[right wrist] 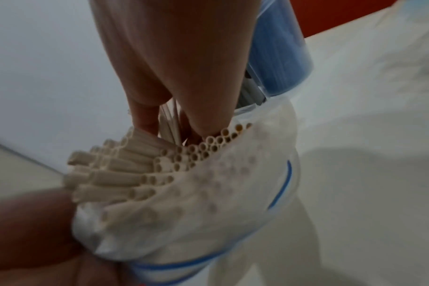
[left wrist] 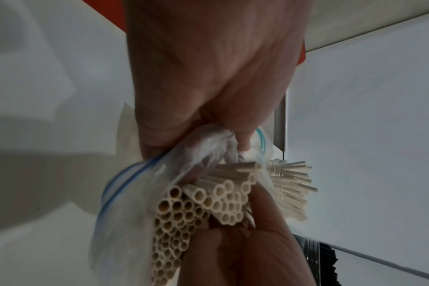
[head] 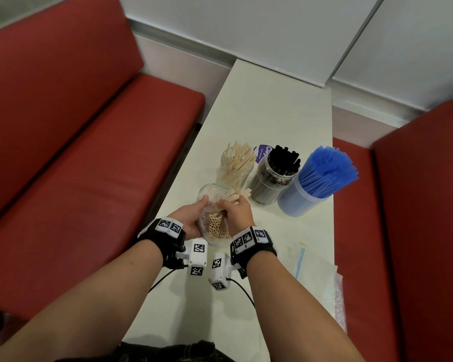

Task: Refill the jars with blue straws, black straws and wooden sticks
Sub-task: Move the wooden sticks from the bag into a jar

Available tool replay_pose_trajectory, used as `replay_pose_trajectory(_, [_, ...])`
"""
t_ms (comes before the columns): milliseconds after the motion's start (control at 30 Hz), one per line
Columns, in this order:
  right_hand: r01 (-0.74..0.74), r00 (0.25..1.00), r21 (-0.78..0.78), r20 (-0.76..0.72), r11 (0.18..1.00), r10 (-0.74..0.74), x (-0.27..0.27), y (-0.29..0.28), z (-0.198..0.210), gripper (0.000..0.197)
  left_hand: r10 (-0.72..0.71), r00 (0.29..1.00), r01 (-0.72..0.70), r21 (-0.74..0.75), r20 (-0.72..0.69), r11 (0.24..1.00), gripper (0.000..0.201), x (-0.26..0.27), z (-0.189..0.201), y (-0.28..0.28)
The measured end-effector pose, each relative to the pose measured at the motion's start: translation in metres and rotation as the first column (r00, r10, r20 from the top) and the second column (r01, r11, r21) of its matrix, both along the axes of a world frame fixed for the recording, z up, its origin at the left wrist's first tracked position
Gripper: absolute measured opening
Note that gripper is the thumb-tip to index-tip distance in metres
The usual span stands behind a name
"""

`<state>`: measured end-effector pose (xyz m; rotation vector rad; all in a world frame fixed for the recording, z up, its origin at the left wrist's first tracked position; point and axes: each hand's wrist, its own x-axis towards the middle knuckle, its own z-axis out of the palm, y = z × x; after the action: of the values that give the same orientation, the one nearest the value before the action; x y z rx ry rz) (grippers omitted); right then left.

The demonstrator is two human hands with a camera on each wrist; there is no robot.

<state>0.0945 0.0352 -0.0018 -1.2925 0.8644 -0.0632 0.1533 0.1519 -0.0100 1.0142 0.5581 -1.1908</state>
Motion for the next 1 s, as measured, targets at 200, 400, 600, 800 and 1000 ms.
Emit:
replay_pose_trajectory(200, [-0.205, 0.979, -0.167, -0.028, 0.964, 0.203, -0.002, 0.003, -0.003, 0.011, -0.003, 1.0, 0.003, 0.024, 0.002, 1.0, 0.049, 0.002, -0.003, 0.007])
replay_pose_trajectory(400, [-0.072, 0.99, -0.273, 0.097, 0.959, 0.102, 0.002, 0.004, 0.009, 0.03, 0.053, 0.998, -0.056, 0.082, 0.039, 0.995, 0.039, 0.005, 0.0, 0.005])
replay_pose_trajectory(600, [0.073, 0.966, -0.328, 0.258, 0.942, 0.015, 0.034, -0.031, 0.063, 0.024, 0.063, 0.998, -0.065, 0.085, 0.017, 0.994, 0.031, 0.008, 0.013, 0.002])
replay_pose_trajectory(800, [0.154, 0.913, -0.335, 0.409, 0.93, -0.004, 0.071, -0.066, 0.112, 0.014, 0.053, 0.998, -0.054, 0.131, 0.014, 0.99, 0.033, 0.007, 0.003, 0.002])
replay_pose_trajectory(1000, [0.225, 0.889, -0.31, 0.454, 0.924, -0.064, 0.103, -0.076, 0.126, 0.017, 0.068, 0.998, -0.068, 0.107, 0.003, 0.992, 0.032, 0.008, 0.006, 0.002])
